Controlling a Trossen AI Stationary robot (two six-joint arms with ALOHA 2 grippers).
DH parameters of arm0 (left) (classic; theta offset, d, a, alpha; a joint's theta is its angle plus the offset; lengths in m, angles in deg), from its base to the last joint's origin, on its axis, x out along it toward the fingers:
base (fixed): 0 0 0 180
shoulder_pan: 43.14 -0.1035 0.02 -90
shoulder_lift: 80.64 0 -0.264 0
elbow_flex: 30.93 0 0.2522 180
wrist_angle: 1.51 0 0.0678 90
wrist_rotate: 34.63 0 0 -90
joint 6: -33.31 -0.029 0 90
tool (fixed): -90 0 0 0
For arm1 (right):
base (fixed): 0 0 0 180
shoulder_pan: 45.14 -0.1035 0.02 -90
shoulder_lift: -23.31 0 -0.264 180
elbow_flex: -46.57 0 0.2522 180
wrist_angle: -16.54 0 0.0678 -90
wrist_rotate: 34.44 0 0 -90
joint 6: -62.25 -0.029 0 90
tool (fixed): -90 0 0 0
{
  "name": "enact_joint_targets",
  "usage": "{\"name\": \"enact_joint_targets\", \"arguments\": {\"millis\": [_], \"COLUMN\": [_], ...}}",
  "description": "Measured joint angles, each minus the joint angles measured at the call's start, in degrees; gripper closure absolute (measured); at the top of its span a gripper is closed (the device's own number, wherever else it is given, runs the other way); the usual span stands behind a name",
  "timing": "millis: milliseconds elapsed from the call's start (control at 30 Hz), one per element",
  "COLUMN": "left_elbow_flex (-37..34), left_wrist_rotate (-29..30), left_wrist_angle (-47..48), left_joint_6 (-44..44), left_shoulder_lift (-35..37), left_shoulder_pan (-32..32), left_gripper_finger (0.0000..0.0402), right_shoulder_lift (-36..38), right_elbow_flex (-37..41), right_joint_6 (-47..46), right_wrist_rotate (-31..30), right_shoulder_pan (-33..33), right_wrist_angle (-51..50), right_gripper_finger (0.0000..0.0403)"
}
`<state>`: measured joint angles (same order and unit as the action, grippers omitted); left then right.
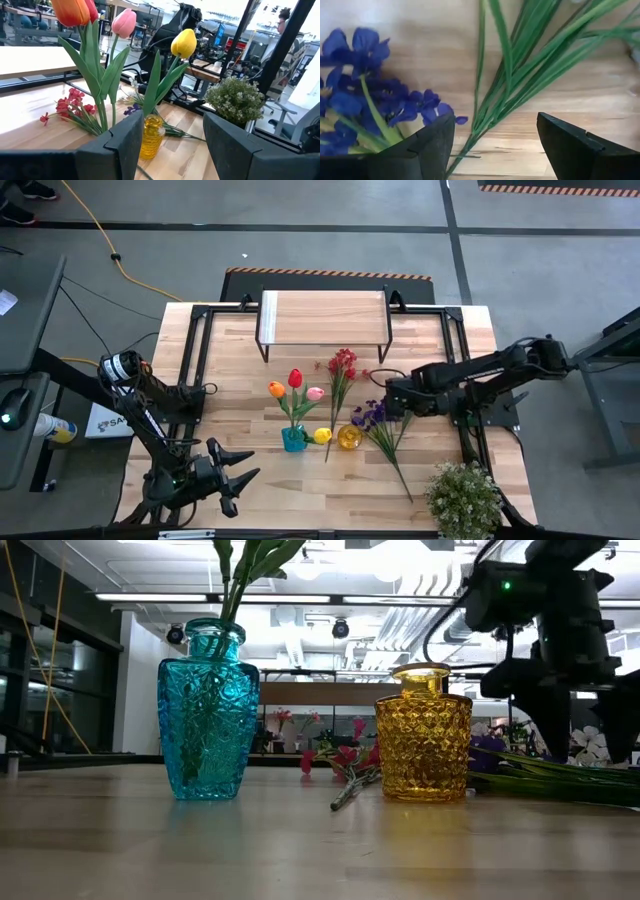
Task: Pick and place flowers into a vace then onto a shelf
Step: Put the white flowers into the yellow vase
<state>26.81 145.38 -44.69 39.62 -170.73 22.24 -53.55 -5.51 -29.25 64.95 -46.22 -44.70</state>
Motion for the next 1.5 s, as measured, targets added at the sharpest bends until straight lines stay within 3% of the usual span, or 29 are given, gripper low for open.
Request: {"name": "enact_joint_targets", "arguments": {"millis": [433,1300,1500], "left_elbow_flex": [0.0,0.0,0.0], "left_wrist_rotate": [0.0,0.0,0.0], "left_wrist_angle": [0.1,1.1,1.4], "left_joint_6": [-0.2,-0.2,-0.2], "left_shoulder_lift": [0.0,0.0,0.0], "left_shoulder_pan": [-0.1,-0.1,-0.1], "left_gripper_finger": [0.0163,0.0163,0.0163], "right_shoulder_lift": [0.0,0.0,-4.0], "right_elbow_flex": [0.0,0.0,-0.1], "right_joint_6": [0.0,-2.4,-2.4], "right_wrist_rotate": [-4.6,-5.4,-4.7], "right_shoulder_pan": [4.4,4.8,4.8], "right_wrist_angle": [0.0,-4.8,-3.3], "right_gripper_finger": [0.013,0.013,0.013]}}
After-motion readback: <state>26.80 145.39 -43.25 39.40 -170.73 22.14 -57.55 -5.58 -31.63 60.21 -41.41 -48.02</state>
